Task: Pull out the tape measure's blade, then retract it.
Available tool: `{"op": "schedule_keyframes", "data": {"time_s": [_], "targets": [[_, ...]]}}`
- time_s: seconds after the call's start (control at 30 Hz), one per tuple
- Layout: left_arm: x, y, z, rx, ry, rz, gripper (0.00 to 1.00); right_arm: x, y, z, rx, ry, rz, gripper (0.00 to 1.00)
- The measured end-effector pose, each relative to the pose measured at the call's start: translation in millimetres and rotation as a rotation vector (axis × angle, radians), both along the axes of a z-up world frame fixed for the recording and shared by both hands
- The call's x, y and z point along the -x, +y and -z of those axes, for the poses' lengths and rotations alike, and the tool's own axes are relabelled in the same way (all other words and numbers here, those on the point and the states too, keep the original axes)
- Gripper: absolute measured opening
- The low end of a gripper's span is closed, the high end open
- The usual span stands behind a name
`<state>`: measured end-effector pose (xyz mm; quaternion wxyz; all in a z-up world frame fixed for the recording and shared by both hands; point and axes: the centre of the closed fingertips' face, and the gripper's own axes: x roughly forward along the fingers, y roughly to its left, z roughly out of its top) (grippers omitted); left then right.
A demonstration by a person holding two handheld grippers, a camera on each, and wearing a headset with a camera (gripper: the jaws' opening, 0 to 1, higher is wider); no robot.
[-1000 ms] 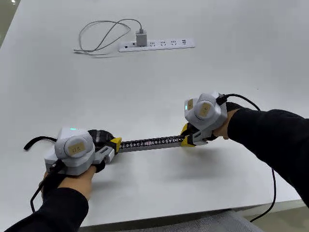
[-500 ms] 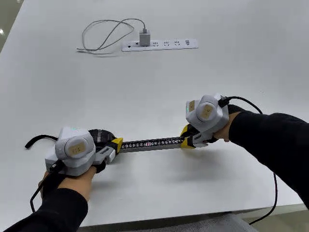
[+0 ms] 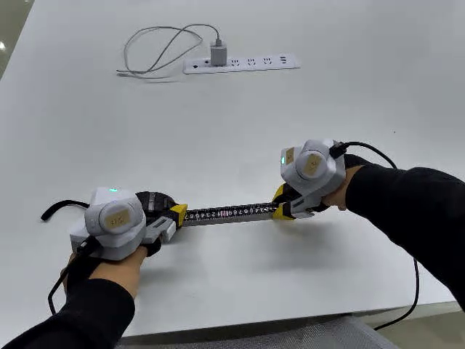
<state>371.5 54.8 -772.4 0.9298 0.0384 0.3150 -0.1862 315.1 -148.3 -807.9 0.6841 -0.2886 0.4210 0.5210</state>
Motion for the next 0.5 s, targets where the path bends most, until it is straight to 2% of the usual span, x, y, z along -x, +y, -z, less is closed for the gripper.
{"op": "schedule_keyframes", "data": {"time_s": [0.5], "targets": [[-0.3, -0.4, 0.1, -0.002, -0.008, 0.002, 0.60, 0.4, 1.0, 1.2, -0.006, 0.001, 0.006, 0.09]]}}
